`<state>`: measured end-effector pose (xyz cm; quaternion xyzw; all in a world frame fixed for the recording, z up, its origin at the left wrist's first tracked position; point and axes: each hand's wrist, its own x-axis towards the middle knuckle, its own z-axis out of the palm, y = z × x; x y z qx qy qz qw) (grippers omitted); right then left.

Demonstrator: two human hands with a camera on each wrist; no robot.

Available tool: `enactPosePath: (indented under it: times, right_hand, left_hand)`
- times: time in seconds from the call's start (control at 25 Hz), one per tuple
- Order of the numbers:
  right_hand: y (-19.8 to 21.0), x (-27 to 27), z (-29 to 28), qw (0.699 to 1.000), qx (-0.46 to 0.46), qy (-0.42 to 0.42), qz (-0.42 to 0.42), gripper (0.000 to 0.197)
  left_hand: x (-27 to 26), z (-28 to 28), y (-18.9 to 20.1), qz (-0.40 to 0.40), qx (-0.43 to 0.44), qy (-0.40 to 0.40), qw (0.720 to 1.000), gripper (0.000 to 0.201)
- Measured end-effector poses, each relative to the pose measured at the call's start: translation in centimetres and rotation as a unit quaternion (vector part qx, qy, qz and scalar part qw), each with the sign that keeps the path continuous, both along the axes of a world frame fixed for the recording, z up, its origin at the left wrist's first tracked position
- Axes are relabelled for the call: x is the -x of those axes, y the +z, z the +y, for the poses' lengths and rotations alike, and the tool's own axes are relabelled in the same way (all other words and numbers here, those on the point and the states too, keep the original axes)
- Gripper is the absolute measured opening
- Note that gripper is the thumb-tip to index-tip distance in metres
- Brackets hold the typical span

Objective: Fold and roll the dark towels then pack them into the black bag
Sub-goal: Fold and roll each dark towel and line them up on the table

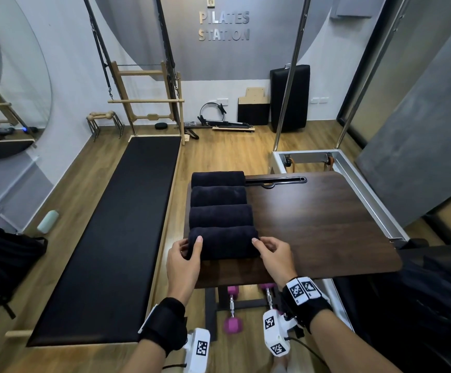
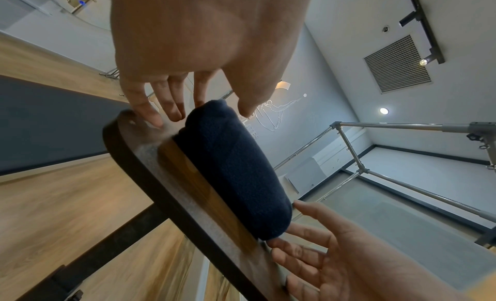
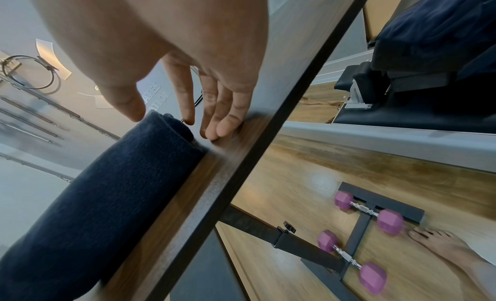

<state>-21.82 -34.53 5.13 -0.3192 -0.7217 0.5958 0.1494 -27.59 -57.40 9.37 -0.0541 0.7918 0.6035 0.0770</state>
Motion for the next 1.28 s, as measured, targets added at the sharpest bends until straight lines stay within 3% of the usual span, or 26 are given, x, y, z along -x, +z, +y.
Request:
enactPosePath:
  times: [0.12,0.2,0.28,0.36,0.48,0.68,1.0,1.28]
  right_hand:
    - [0.2,-0.4,0.0,1.0,0.006,0.003,0.001,0.029]
    - [0.8,-0.9,0.0,1.0,0.015,0.003,0.009,0.026]
    - [1.7,-1.8,0.6,1.0,0.024,0.0,0.014,0.025]
    - [2.7,-3.3,1.8,1.0,0.022,-0.005,0.009,0.025]
    - [4.1,-6.4,4.1,0.999,0.008,-0.037,0.0,0.026]
    - [4.2,-13.1,10.0,0.995,0.002,-0.096,-0.018,0.024]
    - [1.4,-26.0,23.6,0.973,0.024,-0.206,-0.104,0.017]
    - [-3.7,-35.5,38.3,0.943,0.072,-0.266,-0.186,0.016]
  left_hand:
    - [-0.8,-0.1,0.5,0.04,0.026,0.034,0.998,0.037]
    - [-1.8,0.1,1.2,0.143,0.06,0.073,0.985,0.023]
    - [-3.0,1.3,1.8,0.23,0.053,0.041,0.971,0.021]
    - [-4.1,3.5,2.0,0.248,0.03,-0.044,0.967,0.027]
    - [-5.5,8.1,2.1,0.214,0.009,-0.195,0.957,0.026]
    - [-8.4,18.2,0.9,0.163,0.05,-0.382,0.908,0.034]
    - [-16.5,35.8,-0.9,0.09,0.042,-0.552,0.828,0.02]
    - [-23.3,52.1,-2.9,-0.007,0.068,-0.594,0.801,0.013]
